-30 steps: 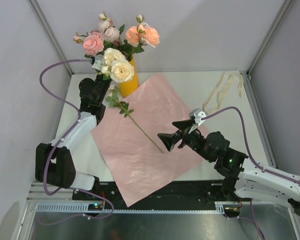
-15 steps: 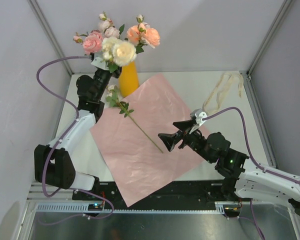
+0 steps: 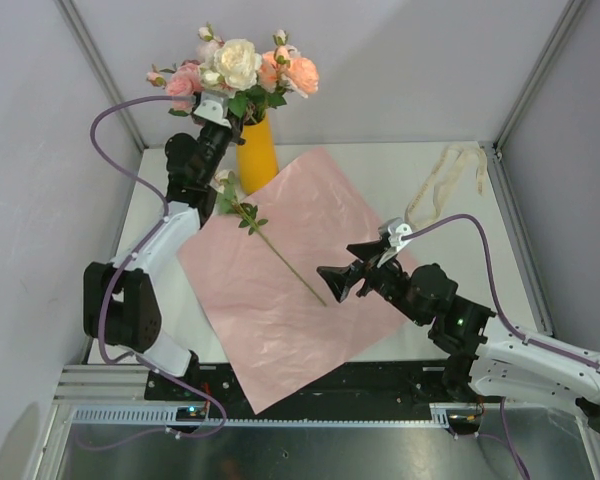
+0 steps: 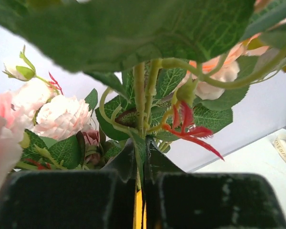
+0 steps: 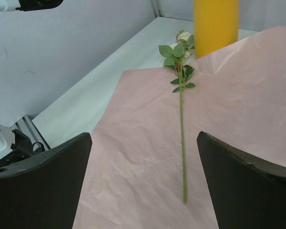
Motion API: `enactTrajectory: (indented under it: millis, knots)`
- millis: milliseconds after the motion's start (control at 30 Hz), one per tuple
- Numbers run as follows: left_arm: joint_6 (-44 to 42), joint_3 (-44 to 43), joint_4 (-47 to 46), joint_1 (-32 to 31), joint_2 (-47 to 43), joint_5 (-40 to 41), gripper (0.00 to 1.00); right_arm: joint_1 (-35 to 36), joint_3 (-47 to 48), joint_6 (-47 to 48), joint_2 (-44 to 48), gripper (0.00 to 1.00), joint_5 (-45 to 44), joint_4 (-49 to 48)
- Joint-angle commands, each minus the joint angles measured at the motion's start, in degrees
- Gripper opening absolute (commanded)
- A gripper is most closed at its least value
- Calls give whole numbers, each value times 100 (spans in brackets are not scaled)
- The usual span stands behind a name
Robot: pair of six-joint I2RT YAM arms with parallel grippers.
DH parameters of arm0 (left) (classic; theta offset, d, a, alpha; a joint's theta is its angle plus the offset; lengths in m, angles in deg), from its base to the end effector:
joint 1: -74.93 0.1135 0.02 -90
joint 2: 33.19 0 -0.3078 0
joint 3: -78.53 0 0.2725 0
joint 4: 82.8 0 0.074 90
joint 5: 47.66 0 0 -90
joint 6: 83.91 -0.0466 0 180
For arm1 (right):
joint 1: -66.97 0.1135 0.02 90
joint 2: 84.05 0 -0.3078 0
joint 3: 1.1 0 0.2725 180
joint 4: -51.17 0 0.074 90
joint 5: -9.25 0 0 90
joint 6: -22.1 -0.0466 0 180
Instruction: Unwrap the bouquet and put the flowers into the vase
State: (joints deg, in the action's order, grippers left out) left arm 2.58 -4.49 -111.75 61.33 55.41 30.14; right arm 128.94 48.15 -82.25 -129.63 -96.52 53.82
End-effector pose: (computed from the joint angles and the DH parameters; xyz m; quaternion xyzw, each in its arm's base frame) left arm 0.3801 -0.1021 0.4421 0.1691 0.5268 -0.1312 0.8226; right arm 0.1030 0.1665 0.3529 -0.1907 0.6746 0.3610 0.6150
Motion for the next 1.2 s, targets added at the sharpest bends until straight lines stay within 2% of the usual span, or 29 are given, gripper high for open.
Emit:
enactTrajectory:
  millis: [0,267,500,700,733,900,967,1033,1167]
  knots:
    - [-150,-329,166,-23,258,73,0,-100,-32,53,9,99,36,-143]
    - [-376,-486,445,-20,815,118,0,-272,-108,2,68,99,184,-170]
    - [-241,-667,602,-20,1129,50,0,-378,-146,-30,62,99,169,-105]
    - [-35,-570,620,-21,1204,-21,7,-446,-147,-48,-3,99,248,-102]
    - [13,-540,623,-20,1156,-20,10,-448,-147,-58,1,99,249,-88]
    - [472,-235,726,-15,651,-37,54,-472,-142,-24,104,99,185,-40]
    - [706,-64,824,-16,406,-177,68,-510,-128,-22,177,99,187,-2]
    - [910,102,1004,-12,178,-313,78,-555,-122,-57,229,99,192,27]
    - [1055,482,1601,-11,-374,-329,90,-575,-116,-151,196,99,151,114]
